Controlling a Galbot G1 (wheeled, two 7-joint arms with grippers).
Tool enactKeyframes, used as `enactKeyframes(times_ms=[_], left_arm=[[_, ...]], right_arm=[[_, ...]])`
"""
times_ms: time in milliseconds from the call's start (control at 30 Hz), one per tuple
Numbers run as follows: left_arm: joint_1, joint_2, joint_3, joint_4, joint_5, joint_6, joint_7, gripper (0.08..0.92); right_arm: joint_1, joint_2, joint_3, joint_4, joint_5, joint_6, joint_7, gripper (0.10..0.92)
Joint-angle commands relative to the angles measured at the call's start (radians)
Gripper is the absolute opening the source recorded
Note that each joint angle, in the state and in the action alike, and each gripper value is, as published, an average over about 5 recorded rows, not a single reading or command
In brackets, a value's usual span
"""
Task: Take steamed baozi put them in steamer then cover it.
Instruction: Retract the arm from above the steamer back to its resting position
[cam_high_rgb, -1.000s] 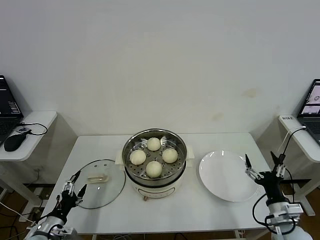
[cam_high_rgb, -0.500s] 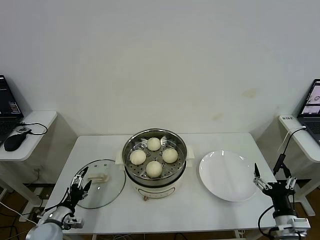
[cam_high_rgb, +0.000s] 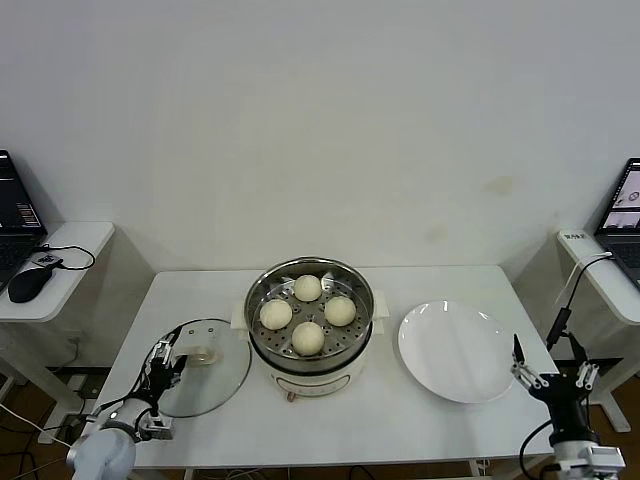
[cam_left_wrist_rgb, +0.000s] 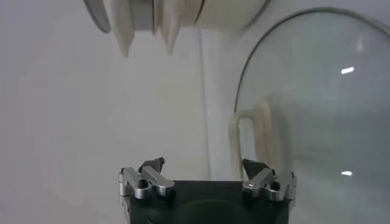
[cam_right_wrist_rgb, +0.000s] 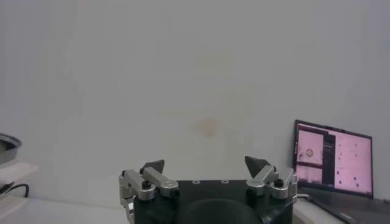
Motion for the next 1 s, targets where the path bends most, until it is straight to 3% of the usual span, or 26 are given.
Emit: enactKeyframes(times_ms=[33, 767, 1000], left_arm=[[-0.046, -0.004, 0.010, 0.061, -0.002, 0.000, -0.005, 0.823], [-0.071, -0.028, 0.035, 0.078, -0.097, 0.017, -0.011, 0.812], [-0.071, -0.023, 0.046, 0.068, -0.105, 0.024, 0.005, 0.640]], right_arm=[[-0.010, 0.007, 0.002, 0.002, -0.005, 0.003, 0.000, 0.823], [-0.012, 0.016, -0.012, -0.020, -0.027, 0.013, -0.004, 0.823], [-0.010, 0.017, -0.027, -0.024, -0.034, 0.012, -0.008, 0.823]])
